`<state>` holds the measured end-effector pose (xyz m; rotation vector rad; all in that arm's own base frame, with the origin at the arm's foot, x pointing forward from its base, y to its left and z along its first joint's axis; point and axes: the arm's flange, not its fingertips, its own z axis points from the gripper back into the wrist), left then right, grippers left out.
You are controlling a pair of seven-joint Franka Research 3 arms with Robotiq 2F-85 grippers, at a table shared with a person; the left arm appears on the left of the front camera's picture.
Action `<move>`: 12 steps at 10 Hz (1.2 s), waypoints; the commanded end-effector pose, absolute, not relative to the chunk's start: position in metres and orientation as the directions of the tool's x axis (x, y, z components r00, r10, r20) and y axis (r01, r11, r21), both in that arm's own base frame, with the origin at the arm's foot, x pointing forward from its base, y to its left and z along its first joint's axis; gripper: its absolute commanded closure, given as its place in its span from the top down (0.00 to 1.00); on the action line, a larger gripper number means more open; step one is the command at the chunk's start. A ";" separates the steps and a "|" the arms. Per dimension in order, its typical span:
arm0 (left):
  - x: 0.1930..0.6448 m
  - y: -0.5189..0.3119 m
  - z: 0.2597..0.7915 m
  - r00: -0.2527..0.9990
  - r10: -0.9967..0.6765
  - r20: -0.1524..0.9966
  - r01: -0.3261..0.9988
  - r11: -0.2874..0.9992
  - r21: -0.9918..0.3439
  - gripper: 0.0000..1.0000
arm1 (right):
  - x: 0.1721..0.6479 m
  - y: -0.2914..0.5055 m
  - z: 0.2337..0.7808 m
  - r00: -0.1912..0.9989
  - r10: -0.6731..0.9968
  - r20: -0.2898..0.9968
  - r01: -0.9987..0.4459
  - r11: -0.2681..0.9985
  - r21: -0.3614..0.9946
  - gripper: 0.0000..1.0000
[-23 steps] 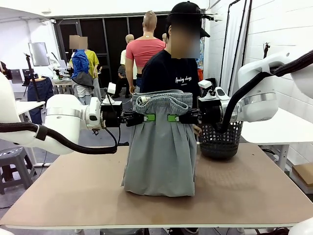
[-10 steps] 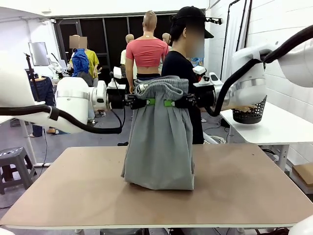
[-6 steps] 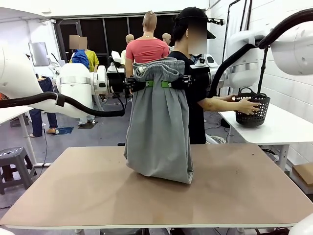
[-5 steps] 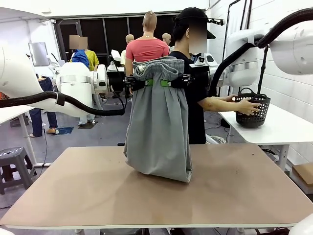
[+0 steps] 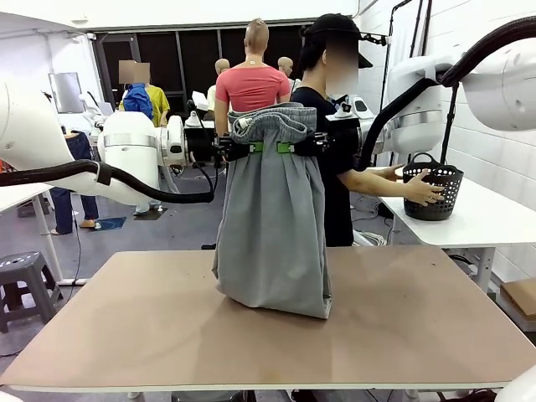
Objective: Fold the training pants.
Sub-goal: Fold the Training pants in half.
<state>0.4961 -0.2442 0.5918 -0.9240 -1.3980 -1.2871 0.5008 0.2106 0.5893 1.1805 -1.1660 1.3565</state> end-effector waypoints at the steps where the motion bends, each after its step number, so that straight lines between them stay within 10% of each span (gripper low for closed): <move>1: 0.513 -0.244 0.594 -0.213 -0.085 0.973 0.964 0.146 0.224 0.00 | 0.519 0.216 0.591 -0.072 0.104 0.992 -0.993 -0.103 -0.061 0.00; 8: 0.597 -0.256 0.642 -0.334 -0.171 0.927 0.867 0.331 0.374 0.00 | 0.632 0.249 0.657 -0.159 0.171 0.972 -0.986 -0.069 -0.150 0.00; 12: 0.619 -0.241 0.588 -0.274 -0.207 0.939 0.866 0.372 0.334 0.00 | 0.642 0.238 0.594 -0.092 0.217 0.972 -0.995 -0.046 -0.084 0.00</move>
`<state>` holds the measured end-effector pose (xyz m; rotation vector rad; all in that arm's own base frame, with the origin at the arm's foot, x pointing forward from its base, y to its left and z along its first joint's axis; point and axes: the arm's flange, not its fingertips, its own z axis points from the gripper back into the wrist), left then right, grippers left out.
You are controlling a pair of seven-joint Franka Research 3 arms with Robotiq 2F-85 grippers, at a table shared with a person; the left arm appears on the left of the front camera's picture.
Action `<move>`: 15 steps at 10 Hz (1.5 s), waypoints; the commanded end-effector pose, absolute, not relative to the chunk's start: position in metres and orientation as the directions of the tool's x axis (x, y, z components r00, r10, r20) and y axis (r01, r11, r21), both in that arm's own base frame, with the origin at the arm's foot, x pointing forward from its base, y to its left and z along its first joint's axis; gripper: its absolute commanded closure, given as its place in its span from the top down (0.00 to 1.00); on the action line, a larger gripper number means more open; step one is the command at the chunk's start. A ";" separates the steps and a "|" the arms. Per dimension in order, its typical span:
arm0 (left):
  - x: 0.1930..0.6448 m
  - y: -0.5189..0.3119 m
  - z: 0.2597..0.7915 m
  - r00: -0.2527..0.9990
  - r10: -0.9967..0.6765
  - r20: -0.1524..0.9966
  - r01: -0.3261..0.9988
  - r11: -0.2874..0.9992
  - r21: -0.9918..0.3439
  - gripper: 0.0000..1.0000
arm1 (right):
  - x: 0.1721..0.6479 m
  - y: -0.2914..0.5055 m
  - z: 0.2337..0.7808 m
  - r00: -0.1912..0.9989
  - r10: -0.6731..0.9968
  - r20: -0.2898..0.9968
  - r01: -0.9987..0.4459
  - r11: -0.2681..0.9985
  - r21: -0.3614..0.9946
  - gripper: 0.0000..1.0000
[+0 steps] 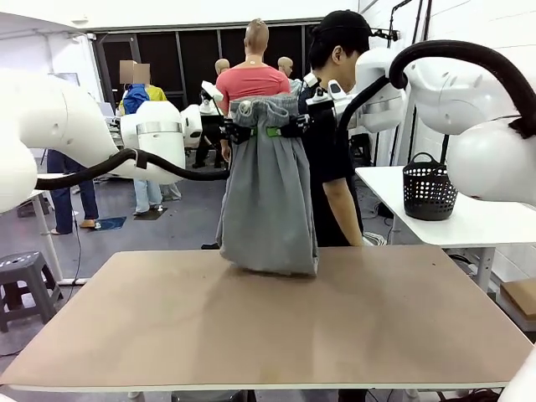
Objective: Fold the training pants.
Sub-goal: Fold the Training pants in half.
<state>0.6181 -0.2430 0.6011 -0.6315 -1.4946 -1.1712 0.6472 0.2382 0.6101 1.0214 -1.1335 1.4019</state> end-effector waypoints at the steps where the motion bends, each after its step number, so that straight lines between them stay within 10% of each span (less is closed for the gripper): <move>1: 0.618 -0.232 0.572 -0.260 -0.197 0.945 0.871 0.373 0.318 0.00 | 0.639 0.235 0.569 -0.075 0.206 0.976 -0.996 -0.066 -0.063 0.00; 8: 0.544 -0.201 0.521 0.098 -0.093 0.991 0.980 0.181 -0.080 0.00 | 0.564 0.225 0.506 0.353 0.185 0.917 -0.926 -0.075 0.371 0.00; 15: 0.500 -0.199 0.478 0.264 -0.033 0.964 0.961 0.090 -0.260 0.00 | 0.514 0.227 0.456 0.514 0.211 0.831 -0.842 -0.060 0.536 0.00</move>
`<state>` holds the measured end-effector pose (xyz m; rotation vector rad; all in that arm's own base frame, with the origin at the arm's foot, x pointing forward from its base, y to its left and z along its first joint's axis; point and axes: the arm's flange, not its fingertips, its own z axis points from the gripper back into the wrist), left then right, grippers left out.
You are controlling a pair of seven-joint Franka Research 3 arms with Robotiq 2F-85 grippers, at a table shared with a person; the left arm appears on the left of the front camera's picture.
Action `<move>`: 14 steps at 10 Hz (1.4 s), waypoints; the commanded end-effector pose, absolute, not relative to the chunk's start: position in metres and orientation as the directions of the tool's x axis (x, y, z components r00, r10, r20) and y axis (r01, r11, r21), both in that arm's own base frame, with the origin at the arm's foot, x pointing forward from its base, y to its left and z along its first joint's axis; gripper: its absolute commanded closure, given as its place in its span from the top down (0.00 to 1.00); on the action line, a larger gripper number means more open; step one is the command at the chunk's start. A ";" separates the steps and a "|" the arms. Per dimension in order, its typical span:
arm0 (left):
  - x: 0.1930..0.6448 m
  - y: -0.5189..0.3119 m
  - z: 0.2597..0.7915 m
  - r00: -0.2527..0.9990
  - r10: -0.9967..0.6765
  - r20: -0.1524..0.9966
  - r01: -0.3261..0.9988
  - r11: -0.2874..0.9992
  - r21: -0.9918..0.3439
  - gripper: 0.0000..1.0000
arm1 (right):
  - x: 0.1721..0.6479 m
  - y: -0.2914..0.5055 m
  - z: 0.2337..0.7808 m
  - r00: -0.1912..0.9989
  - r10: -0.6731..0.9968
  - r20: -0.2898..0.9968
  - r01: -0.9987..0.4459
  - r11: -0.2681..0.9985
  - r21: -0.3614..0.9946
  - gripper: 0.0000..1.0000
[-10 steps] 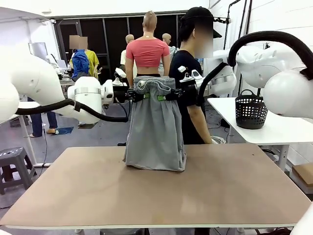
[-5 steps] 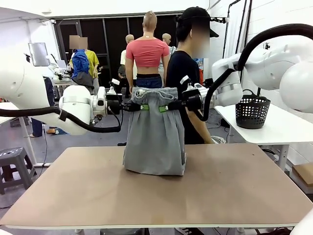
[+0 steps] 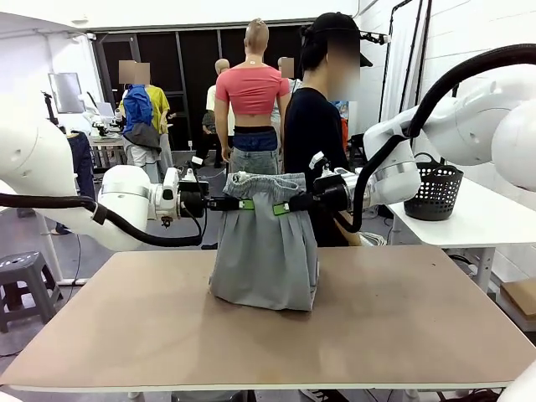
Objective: Fold the training pants.
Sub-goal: Fold the Training pants in half.
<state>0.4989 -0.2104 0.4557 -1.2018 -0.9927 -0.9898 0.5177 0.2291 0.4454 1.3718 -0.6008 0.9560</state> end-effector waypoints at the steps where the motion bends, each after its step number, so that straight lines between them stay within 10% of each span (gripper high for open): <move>1: 0.504 -0.212 0.456 0.262 -0.074 0.962 0.962 0.104 -0.254 0.00 | 0.521 0.227 0.445 0.512 0.209 0.833 -0.843 -0.064 0.534 0.00; 5: 0.499 -0.211 0.452 0.271 -0.073 0.960 0.960 0.094 -0.264 0.00 | 0.519 0.228 0.445 0.513 0.211 0.832 -0.842 -0.064 0.536 0.00; 14: 0.433 -0.179 0.376 0.712 0.029 0.701 0.688 0.168 -0.706 0.00 | 0.456 0.219 0.335 0.803 0.187 0.566 -0.578 0.008 0.816 0.00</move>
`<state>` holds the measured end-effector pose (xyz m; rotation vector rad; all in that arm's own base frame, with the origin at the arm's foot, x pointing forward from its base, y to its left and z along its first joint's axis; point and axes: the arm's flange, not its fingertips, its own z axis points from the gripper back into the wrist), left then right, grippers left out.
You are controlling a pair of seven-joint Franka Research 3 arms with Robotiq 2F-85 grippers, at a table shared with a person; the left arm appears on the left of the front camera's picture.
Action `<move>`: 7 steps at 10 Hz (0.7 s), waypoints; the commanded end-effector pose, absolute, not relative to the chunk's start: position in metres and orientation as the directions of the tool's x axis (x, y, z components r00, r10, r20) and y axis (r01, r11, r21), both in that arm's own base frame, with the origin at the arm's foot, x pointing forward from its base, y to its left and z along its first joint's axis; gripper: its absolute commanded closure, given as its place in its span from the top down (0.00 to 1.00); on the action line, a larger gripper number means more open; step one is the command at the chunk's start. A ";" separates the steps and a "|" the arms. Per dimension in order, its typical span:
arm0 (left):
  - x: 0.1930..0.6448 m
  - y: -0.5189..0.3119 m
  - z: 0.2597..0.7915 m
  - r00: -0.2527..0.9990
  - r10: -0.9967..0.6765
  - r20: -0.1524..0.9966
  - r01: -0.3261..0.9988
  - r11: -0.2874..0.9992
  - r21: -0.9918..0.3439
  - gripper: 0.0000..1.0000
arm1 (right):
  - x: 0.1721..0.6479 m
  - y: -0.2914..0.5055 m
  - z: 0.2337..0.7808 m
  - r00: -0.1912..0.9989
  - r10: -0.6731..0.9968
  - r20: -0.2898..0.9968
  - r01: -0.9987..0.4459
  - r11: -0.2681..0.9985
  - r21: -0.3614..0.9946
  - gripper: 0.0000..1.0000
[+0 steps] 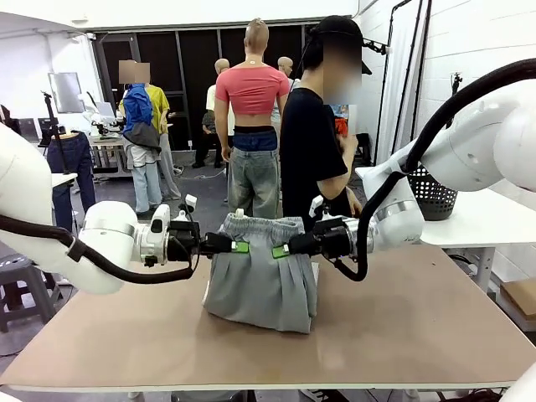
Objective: Fold the training pants.
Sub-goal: Fold the Training pants in half.
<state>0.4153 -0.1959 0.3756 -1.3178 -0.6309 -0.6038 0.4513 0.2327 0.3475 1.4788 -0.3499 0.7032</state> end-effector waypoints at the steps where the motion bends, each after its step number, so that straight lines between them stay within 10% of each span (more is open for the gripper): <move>1: 0.442 -0.181 0.365 0.670 0.023 0.742 0.723 0.202 -0.660 0.00 | 0.456 0.222 0.325 0.813 0.183 0.553 -0.568 0.038 0.822 0.00; 7: 0.511 -0.179 0.332 0.678 -0.006 0.735 0.704 0.294 -0.646 0.00 | 0.512 0.226 0.297 0.833 0.149 0.534 -0.553 0.183 0.813 0.00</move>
